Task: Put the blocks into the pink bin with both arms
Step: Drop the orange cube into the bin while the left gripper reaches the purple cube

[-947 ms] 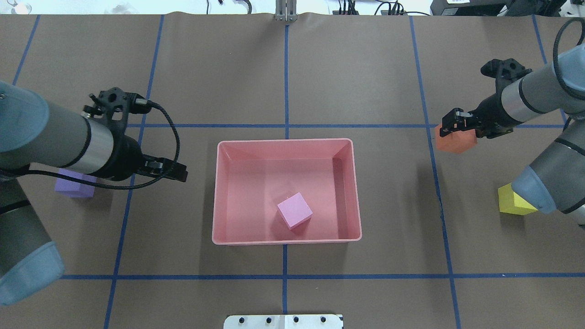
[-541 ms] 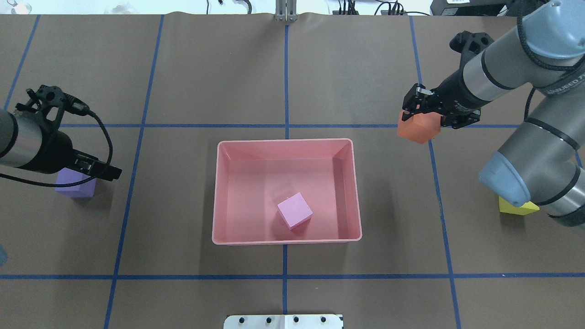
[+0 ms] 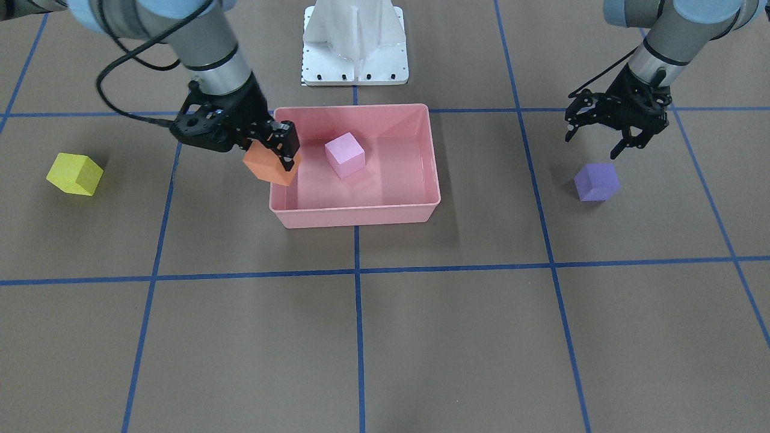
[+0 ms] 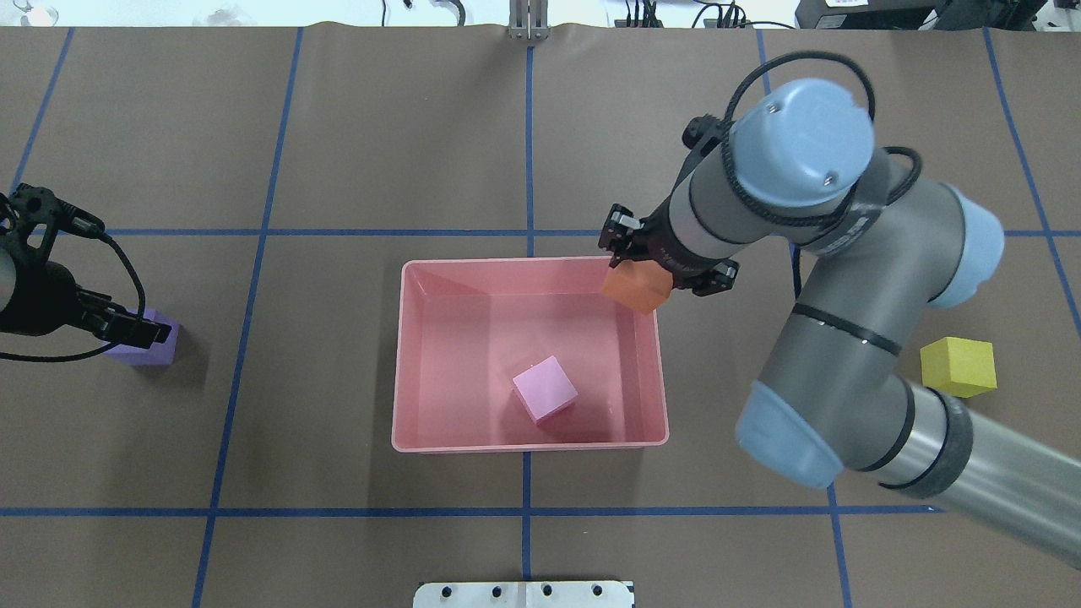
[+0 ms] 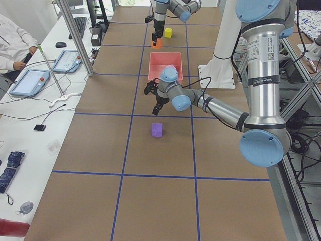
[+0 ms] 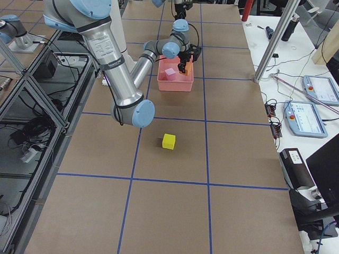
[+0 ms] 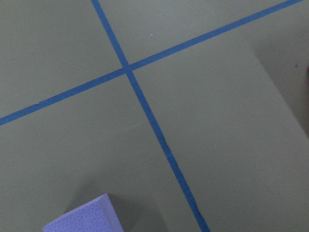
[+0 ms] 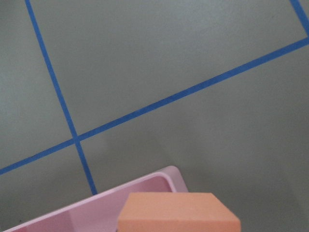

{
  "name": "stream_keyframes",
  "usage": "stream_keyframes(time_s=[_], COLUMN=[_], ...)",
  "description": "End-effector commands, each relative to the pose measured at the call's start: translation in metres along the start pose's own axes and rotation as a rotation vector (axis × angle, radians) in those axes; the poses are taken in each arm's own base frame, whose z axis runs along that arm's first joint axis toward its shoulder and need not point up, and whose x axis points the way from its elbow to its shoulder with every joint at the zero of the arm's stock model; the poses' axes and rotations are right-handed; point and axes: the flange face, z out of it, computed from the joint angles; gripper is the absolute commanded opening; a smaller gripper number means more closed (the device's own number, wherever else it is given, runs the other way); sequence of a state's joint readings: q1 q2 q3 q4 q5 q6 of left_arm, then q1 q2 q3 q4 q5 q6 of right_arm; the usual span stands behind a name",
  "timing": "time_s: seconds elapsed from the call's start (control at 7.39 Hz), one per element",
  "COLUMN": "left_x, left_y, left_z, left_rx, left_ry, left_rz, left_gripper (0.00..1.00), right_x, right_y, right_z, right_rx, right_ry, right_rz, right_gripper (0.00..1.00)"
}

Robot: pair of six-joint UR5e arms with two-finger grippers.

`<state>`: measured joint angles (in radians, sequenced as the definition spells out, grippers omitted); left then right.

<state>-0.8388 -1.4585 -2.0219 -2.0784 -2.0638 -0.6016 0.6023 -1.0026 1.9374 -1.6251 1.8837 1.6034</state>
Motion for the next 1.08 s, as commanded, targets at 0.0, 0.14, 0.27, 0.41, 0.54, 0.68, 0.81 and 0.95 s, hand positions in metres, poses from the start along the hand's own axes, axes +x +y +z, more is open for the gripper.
stream_keyframes(time_s=[0.0,0.14,0.27,0.41,0.54,0.68,0.81,0.95], left_x=[-0.017,-0.030,-0.042,-0.052,-0.069,-0.076,-0.068,-0.068], left_y=[0.007,0.020,0.028,0.028,0.036,0.036,0.024,0.022], left_z=[0.005,0.010,0.018,0.029,0.048,0.062,0.064,0.069], left_rx=[-0.033,-0.055,-0.074,-0.027,0.004,0.011,0.021,0.017], left_ry=[0.008,-0.016,-0.039,-0.060,-0.051,-0.042,-0.033,-0.033], left_rz=[-0.018,-0.050,-0.166,-0.277,-0.321,-0.318,-0.312,-0.310], left_gripper=[1.00,1.00,1.00,1.00,1.00,1.00,1.00,1.00], right_x=[-0.014,-0.013,-0.013,-0.011,-0.007,0.001,0.014,0.025], right_y=[0.048,0.050,0.050,0.049,0.040,0.009,-0.002,-0.010], right_z=[0.023,0.023,0.021,0.021,0.020,0.012,0.007,-0.005], right_rx=[0.066,0.069,0.069,0.067,0.072,0.100,0.092,0.090], right_ry=[0.032,0.037,0.034,0.036,0.043,0.051,0.059,0.052], right_rz=[-0.017,-0.020,-0.028,-0.035,-0.076,-0.116,-0.143,-0.182], right_gripper=[1.00,1.00,1.00,1.00,1.00,1.00,1.00,1.00])
